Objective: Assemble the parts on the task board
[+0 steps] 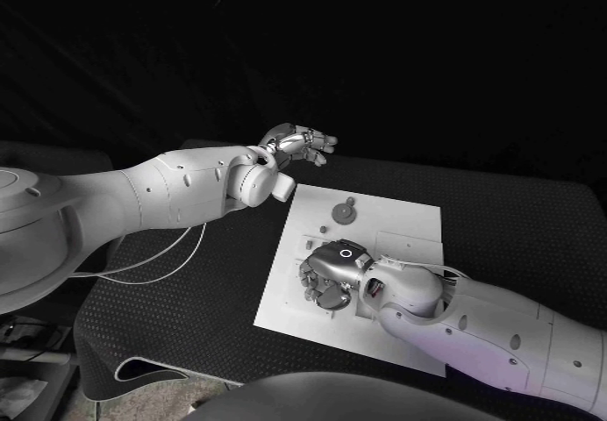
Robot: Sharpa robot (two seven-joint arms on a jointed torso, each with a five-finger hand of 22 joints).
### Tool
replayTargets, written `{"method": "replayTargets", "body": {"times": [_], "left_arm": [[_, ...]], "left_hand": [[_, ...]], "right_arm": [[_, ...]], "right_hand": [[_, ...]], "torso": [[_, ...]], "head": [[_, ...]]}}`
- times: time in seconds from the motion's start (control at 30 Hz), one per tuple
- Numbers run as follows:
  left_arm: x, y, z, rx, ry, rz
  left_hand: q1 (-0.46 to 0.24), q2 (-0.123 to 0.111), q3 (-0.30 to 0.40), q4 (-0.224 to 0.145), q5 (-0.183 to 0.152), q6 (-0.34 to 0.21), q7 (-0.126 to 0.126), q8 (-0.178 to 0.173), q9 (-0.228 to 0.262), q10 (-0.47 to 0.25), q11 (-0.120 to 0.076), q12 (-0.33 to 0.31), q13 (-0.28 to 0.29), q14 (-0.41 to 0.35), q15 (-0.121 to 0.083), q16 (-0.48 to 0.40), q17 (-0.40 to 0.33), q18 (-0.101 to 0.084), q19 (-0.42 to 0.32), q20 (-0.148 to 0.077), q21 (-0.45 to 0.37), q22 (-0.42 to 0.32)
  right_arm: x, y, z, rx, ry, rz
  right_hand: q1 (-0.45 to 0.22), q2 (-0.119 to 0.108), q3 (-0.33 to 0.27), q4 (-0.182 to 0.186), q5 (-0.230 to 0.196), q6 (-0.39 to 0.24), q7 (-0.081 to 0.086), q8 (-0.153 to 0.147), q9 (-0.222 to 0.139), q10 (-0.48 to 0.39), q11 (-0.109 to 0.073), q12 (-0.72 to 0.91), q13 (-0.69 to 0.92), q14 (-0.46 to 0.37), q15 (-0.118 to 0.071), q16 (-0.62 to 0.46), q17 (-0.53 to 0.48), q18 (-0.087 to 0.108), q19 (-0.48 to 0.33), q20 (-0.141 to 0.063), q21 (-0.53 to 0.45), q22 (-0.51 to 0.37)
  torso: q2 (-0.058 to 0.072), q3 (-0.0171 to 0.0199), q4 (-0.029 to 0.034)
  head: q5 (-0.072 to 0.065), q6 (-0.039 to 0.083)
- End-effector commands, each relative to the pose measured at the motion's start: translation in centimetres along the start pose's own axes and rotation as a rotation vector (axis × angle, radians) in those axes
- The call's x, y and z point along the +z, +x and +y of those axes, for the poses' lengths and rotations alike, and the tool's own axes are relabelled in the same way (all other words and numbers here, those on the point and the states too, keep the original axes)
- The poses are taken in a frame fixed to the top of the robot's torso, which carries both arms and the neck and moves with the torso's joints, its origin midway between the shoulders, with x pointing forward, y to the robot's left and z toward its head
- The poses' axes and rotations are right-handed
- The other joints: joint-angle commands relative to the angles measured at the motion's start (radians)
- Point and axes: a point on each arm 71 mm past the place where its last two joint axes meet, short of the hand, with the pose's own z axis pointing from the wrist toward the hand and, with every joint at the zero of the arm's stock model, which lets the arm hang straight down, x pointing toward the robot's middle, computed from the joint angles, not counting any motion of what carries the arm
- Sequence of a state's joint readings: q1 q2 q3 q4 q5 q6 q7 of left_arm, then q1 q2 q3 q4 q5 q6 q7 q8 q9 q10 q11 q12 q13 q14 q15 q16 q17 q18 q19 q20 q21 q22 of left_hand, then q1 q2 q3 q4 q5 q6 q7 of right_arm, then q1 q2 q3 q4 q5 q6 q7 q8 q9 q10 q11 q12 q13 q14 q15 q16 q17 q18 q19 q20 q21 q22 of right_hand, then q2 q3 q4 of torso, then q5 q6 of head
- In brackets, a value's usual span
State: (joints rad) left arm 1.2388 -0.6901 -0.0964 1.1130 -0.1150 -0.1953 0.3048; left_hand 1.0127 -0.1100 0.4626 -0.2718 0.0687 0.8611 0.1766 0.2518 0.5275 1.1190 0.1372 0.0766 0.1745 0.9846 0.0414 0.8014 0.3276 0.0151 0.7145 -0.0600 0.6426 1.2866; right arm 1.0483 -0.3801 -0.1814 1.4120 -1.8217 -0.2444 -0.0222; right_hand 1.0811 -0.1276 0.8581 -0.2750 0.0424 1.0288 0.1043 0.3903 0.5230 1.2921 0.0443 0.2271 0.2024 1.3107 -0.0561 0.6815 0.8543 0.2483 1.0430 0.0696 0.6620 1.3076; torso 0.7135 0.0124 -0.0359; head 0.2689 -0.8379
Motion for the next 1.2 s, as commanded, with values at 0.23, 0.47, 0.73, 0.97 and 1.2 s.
{"method": "replayTargets", "body": {"times": [0.23, 0.47, 0.73, 0.97, 1.2], "left_arm": [[0.1, 0.2, -0.2, -0.009, 0.013, 0.012], [0.1, 0.2, -0.2, -0.009, 0.012, 0.011], [0.1, 0.2, -0.2, -0.009, 0.013, 0.013], [0.1, 0.3, -0.2, -0.01, 0.012, 0.015], [0.1, 0.4, -0.2, -0.01, 0.013, 0.016]], "left_hand": [[-0.001, 0.004, -0.001, 0.004, 0.0, -0.002, -0.001, 0.006, -0.001, 0.003, 0.006, 0.005, -0.001, 0.005, 0.004, -0.005, 0.002, 0.015, -0.001, 0.007, -0.006, 0.002], [-0.001, 0.004, -0.001, 0.004, 0.0, -0.002, -0.001, 0.006, -0.001, 0.003, 0.006, 0.005, -0.002, 0.005, 0.004, -0.006, 0.002, 0.015, -0.001, 0.007, -0.006, 0.002], [-0.001, 0.004, -0.001, 0.004, 0.0, -0.002, -0.001, 0.006, -0.002, 0.003, 0.006, 0.005, -0.002, 0.005, 0.004, -0.006, 0.003, 0.014, -0.001, 0.007, -0.007, 0.002], [-0.001, 0.004, -0.001, 0.004, 0.0, -0.002, -0.001, 0.006, -0.002, 0.003, 0.006, 0.005, -0.002, 0.005, 0.004, -0.007, 0.003, 0.014, -0.001, 0.007, -0.007, 0.003], [-0.001, 0.004, -0.001, 0.004, 0.0, -0.002, -0.001, 0.007, -0.002, 0.003, 0.006, 0.005, -0.003, 0.005, 0.004, -0.007, 0.004, 0.014, -0.001, 0.007, -0.008, 0.003]], "right_arm": [[-0.1, 0.5, 0.1, -0.011, -0.004, 0.04], [-0.3, 0.6, 0.0, -0.014, -0.002, 0.048], [-0.2, 0.8, -0.1, -0.034, 0.011, 0.067], [0.2, 1.2, 0.3, -0.063, 0.01, 0.081], [0.4, 1.6, 0.8, -0.095, 0.003, 0.097]], "right_hand": [[0.007, 0.017, 0.005, -0.005, 0.006, 0.005, -0.004, 0.003, 0.003, 0.01, 0.0, 0.005, 0.003, 0.002, -0.007, 0.006, 0.002, 0.013, 0.001, -0.007, 0.005, 0.022], [0.007, 0.017, 0.005, -0.007, 0.006, 0.005, -0.004, 0.003, 0.004, 0.011, 0.0, 0.005, 0.004, 0.002, -0.008, 0.007, 0.002, 0.013, 0.0, -0.007, 0.006, 0.022], [0.007, 0.017, 0.006, -0.007, 0.006, 0.005, -0.004, 0.003, 0.005, 0.01, 0.0, 0.005, 0.004, 0.002, -0.008, 0.008, 0.003, 0.013, 0.0, -0.007, 0.007, 0.022], [0.006, 0.017, 0.007, -0.008, 0.006, 0.004, -0.004, 0.002, 0.006, 0.009, 0.0, 0.004, 0.004, 0.001, -0.007, 0.008, 0.003, 0.013, -0.001, -0.007, 0.008, 0.022], [0.005, 0.015, 0.009, -0.008, 0.006, 0.003, -0.004, 0.002, 0.007, 0.008, 0.0, 0.004, 0.005, 0.0, -0.007, 0.008, 0.003, 0.013, -0.002, -0.007, 0.008, 0.022]], "torso": [[0.0, 0.0002, -0.0012], [0.0, -0.0002, 0.0004], [0.0, -0.0008, 0.0004], [0.0, -0.0016, 0.0006], [0.0, -0.0026, 0.0015]], "head": [[0.002, -0.002], [0.002, -0.003], [0.002, -0.004], [0.001, -0.005], [0.0, -0.006]]}}
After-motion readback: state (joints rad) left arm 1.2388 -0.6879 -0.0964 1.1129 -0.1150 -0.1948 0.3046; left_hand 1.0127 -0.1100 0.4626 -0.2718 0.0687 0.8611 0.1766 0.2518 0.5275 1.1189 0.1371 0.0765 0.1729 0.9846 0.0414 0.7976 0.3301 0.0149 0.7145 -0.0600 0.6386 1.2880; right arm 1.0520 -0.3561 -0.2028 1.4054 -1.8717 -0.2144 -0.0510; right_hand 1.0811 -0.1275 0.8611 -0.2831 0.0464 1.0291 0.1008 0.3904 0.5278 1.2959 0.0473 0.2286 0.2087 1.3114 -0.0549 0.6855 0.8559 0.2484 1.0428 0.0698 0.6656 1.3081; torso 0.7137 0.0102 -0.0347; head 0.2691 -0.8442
